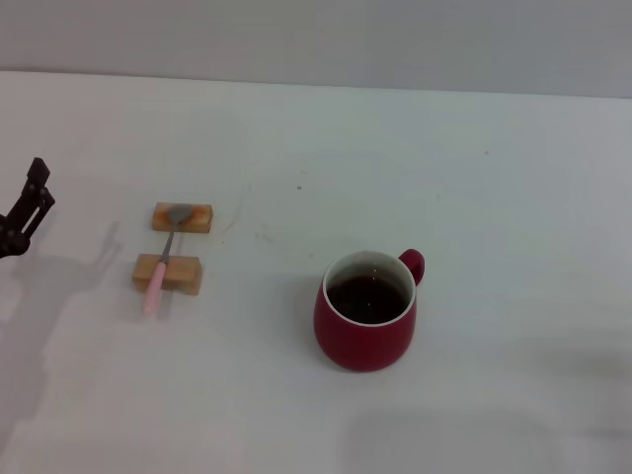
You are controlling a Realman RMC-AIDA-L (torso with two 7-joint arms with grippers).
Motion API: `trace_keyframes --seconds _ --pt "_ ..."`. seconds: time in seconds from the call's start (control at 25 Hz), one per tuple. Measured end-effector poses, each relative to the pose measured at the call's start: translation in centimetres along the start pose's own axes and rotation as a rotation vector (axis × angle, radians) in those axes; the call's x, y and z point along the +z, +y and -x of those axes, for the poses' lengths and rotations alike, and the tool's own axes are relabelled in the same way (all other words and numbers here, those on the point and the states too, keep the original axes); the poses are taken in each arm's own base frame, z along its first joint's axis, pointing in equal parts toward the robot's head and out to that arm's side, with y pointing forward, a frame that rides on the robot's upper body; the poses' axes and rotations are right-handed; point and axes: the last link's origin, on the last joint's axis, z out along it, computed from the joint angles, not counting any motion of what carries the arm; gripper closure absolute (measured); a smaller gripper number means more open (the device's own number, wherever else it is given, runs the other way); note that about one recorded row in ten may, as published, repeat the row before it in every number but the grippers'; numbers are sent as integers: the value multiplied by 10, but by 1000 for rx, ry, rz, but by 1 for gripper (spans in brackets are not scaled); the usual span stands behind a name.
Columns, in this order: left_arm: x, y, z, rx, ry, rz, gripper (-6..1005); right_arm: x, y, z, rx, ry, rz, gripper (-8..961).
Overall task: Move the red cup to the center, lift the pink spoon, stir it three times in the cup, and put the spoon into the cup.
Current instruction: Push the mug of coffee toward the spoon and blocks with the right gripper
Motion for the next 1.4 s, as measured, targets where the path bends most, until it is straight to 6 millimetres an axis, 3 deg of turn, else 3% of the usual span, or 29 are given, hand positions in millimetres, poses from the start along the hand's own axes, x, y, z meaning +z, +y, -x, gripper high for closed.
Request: trace_keyframes --seconds 0.12,0.32,0.6,1.08,1.4 --pt "-1 0 0 0 -2 -2 150 2 6 10 6 -72 54 899" --pt "-1 -1 1 0 -3 -8 152 11 32 23 46 -167 220 954" --pt "0 -1 0 0 -2 -8 154 16 75 26 29 -200 469 954" --pt "9 0 0 1 -2 3 158 13 87 27 41 -209 560 954" --pt "10 1 1 0 -10 2 160 9 107 23 59 -167 657 954"
